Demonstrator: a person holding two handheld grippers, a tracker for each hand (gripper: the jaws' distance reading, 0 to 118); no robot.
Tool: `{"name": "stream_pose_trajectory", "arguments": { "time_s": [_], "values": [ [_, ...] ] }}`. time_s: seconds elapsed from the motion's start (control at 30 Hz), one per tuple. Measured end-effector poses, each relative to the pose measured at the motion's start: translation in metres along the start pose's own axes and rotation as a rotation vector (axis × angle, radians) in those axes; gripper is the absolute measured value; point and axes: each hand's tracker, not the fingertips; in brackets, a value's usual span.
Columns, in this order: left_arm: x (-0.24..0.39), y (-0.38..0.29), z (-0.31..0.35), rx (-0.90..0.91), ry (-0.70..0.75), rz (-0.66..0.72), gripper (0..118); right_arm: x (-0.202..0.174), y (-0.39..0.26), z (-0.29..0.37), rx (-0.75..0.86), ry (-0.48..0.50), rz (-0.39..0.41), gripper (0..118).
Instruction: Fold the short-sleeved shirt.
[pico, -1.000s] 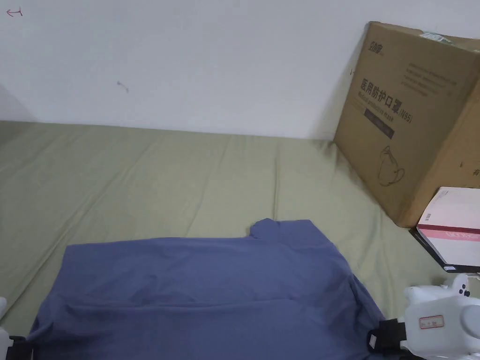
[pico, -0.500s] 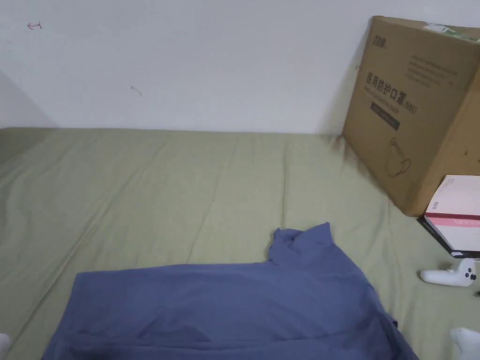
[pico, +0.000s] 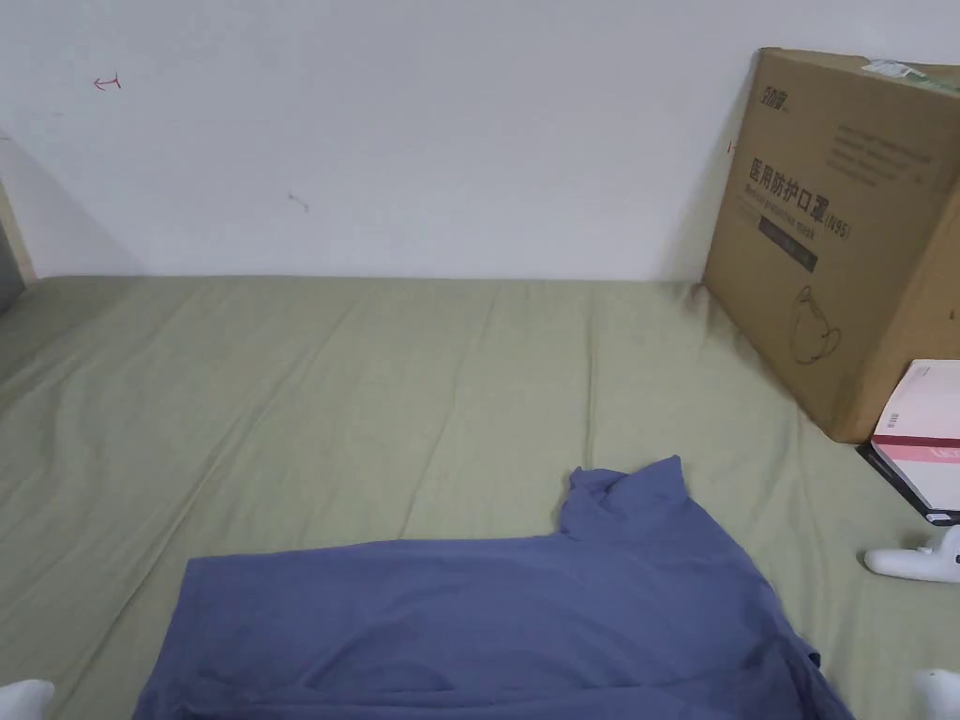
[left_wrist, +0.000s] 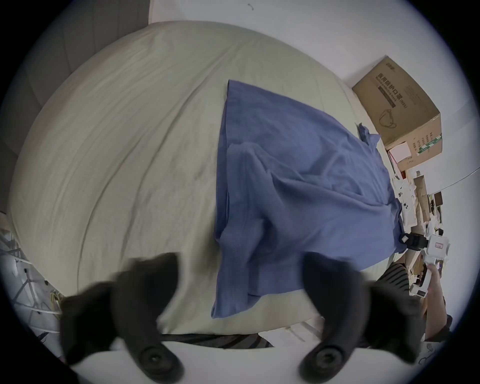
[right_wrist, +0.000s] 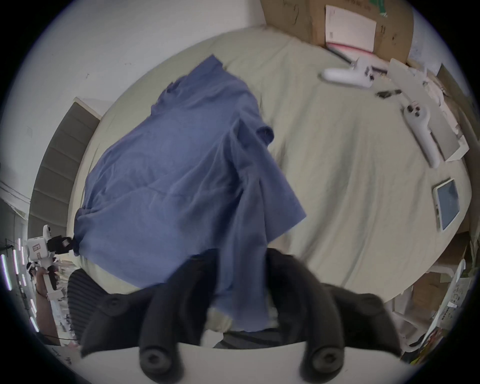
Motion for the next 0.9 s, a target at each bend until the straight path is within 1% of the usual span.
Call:
{"name": "stream_pose_trajectory", "arguments": {
  "time_s": [0.03, 0.07, 0.1, 0.17, 0.2, 0.3, 0.33, 0.37, 0.4, 0.43, 0.47, 0.5, 0.53, 0.57, 0.6, 0.67, 0.73, 0.8, 0.83, 0.9],
  "values": [
    [0.002, 0.0, 0.005, 0.044, -0.029, -0.014, 112, -0.002, 0.001, 0.004, 0.022, -0.016, 0.012, 104],
    [0.004, 0.002, 0.014, 0.088, -0.036, -0.022, 112, -0.005, 0.002, 0.009, 0.03, -0.033, 0.011, 117],
    [0.007, 0.004, 0.02, 0.108, -0.038, -0.022, 112, -0.007, 0.003, 0.014, 0.047, -0.037, 0.008, 118],
    [0.017, 0.007, 0.036, 0.181, -0.051, -0.037, 112, -0.014, 0.008, 0.032, 0.144, 0.01, -0.004, 118],
    [0.022, 0.009, 0.044, 0.224, -0.065, -0.051, 112, -0.018, 0.01, 0.04, 0.172, 0.014, -0.005, 118],
    [0.045, 0.016, 0.066, 0.342, -0.078, -0.103, 111, -0.041, 0.019, 0.062, 0.272, 0.045, 0.045, 118],
    [0.055, 0.019, 0.074, 0.395, -0.068, -0.13, 107, -0.052, 0.023, 0.068, 0.312, 0.064, 0.072, 117],
    [0.065, 0.022, 0.081, 0.436, -0.061, -0.161, 96, -0.062, 0.026, 0.074, 0.357, 0.102, 0.091, 116],
    [0.074, 0.025, 0.087, 0.481, -0.049, -0.185, 65, -0.071, 0.029, 0.081, 0.407, 0.129, 0.103, 109],
    [0.082, 0.028, 0.091, 0.518, -0.041, -0.21, 31, -0.082, 0.032, 0.087, 0.469, 0.161, 0.11, 96],
    [0.089, 0.033, 0.093, 0.536, -0.043, -0.228, 2, -0.096, 0.034, 0.093, 0.516, 0.184, 0.116, 69],
    [0.098, 0.039, 0.092, 0.553, -0.04, -0.244, 1, -0.107, 0.038, 0.097, 0.555, 0.209, 0.12, 43],
    [0.105, 0.044, 0.092, 0.564, -0.028, -0.249, 1, -0.116, 0.043, 0.099, 0.585, 0.237, 0.121, 30],
    [0.109, 0.049, 0.088, 0.591, -0.032, -0.251, 1, -0.123, 0.05, 0.098, 0.602, 0.235, 0.124, 30],
    [0.11, 0.056, 0.086, 0.594, -0.05, -0.248, 1, -0.131, 0.057, 0.095, 0.61, 0.227, 0.125, 1],
    [0.11, 0.076, 0.078, 0.584, -0.036, -0.208, 1, -0.139, 0.07, 0.089, 0.617, 0.23, 0.132, 1],
    [0.091, 0.111, 0.062, 0.517, 0.004, -0.16, 1, -0.144, 0.082, 0.08, 0.61, 0.217, 0.157, 1],
    [0.078, 0.146, 0.036, 0.387, 0.026, -0.163, 1, -0.144, 0.089, 0.071, 0.595, 0.233, 0.171, 1],
    [0.07, 0.162, 0.018, 0.313, 0.043, -0.176, 1, -0.143, 0.091, 0.066, 0.575, 0.249, 0.17, 1],
    [0.056, 0.185, -0.018, 0.213, 0.058, -0.185, 3, -0.14, 0.097, 0.05, 0.514, 0.248, 0.163, 1]
  ]
}}
